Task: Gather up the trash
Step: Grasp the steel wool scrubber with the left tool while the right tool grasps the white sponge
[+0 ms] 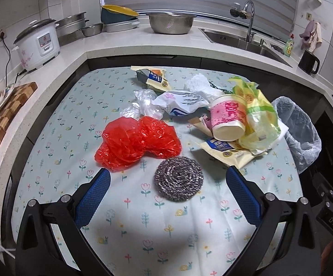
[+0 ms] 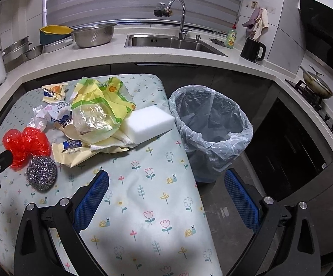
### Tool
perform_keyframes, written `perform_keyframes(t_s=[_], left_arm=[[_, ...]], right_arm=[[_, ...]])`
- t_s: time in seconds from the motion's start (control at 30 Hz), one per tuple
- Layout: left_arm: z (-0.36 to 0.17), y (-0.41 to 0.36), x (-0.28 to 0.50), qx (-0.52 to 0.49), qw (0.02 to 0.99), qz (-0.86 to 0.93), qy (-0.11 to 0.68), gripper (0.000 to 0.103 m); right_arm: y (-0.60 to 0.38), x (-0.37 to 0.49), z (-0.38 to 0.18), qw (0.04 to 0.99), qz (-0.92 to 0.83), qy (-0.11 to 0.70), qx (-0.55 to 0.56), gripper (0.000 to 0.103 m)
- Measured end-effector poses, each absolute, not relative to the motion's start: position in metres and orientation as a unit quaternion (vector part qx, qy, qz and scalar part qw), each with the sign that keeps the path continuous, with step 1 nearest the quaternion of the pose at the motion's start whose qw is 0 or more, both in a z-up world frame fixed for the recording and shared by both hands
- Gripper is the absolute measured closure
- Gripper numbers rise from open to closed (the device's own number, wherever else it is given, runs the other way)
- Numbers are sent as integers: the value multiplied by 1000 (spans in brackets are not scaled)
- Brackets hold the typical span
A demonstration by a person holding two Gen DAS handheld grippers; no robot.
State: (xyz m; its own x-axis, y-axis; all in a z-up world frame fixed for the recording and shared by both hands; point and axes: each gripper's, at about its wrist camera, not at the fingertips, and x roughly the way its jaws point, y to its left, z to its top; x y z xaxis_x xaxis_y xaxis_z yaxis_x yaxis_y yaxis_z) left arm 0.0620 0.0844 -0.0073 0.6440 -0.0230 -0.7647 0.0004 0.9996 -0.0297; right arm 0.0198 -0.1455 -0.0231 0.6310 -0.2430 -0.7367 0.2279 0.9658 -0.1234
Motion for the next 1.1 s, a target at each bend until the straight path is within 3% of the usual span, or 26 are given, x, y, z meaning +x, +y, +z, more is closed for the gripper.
perform_keyframes(t_s=[0.6, 0.63, 0.77, 0.87, 1.1], left_arm=[[-88, 72, 106, 3, 866, -57, 496, 8], [-89, 72, 108, 2, 866, -58, 498, 9], [-98, 69, 117, -1, 856, -68, 513, 30], [-97, 67, 119, -7, 857, -70, 510, 32], [-86, 64, 124, -8, 864, -74, 499, 36]], right_arm=[[-134, 82, -64, 887, -133, 442, -5, 7], [-136, 84, -64, 887, -136, 441, -4, 7], [-148, 95, -59, 892, -139, 429, 27, 7], [-156, 105, -59, 893, -141, 424, 46, 7], [-168, 134, -84, 879, -123, 452, 89, 34]])
